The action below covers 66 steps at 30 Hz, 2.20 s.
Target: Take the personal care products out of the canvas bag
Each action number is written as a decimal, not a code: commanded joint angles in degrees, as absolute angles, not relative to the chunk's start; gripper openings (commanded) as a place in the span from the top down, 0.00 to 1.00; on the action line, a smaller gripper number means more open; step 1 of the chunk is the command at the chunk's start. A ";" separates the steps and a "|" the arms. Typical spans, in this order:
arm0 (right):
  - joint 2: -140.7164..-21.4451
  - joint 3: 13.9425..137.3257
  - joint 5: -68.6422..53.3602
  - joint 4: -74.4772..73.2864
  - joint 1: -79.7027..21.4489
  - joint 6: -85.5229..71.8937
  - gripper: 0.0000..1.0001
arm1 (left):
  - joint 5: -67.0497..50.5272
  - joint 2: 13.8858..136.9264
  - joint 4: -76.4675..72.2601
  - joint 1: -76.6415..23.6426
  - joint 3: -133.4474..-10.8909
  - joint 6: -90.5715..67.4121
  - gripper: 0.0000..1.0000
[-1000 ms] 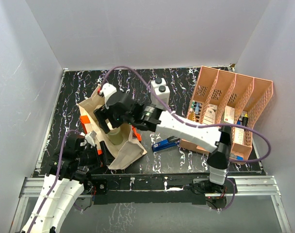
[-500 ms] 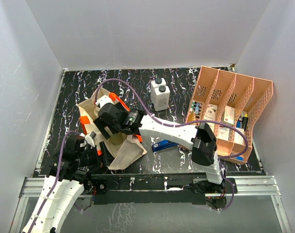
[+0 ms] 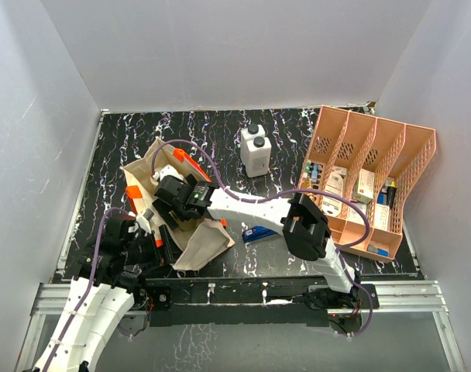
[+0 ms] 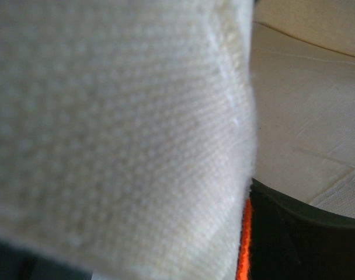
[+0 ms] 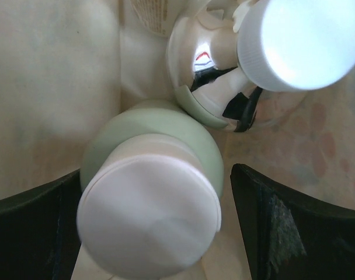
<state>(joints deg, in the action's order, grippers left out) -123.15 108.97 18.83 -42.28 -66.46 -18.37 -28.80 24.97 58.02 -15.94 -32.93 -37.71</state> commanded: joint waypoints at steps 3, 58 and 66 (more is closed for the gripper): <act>-124.80 111.39 18.30 -41.07 -66.03 -19.20 0.04 | -30.12 25.61 61.97 -16.14 -34.54 -36.67 0.20; -86.15 86.32 -13.14 -3.20 -52.20 -39.37 0.92 | -29.50 28.51 60.76 -16.08 -36.30 -35.88 0.18; -79.59 80.17 -18.30 3.21 -46.32 -45.35 0.92 | -29.66 29.52 60.38 -16.13 -36.69 -35.53 0.18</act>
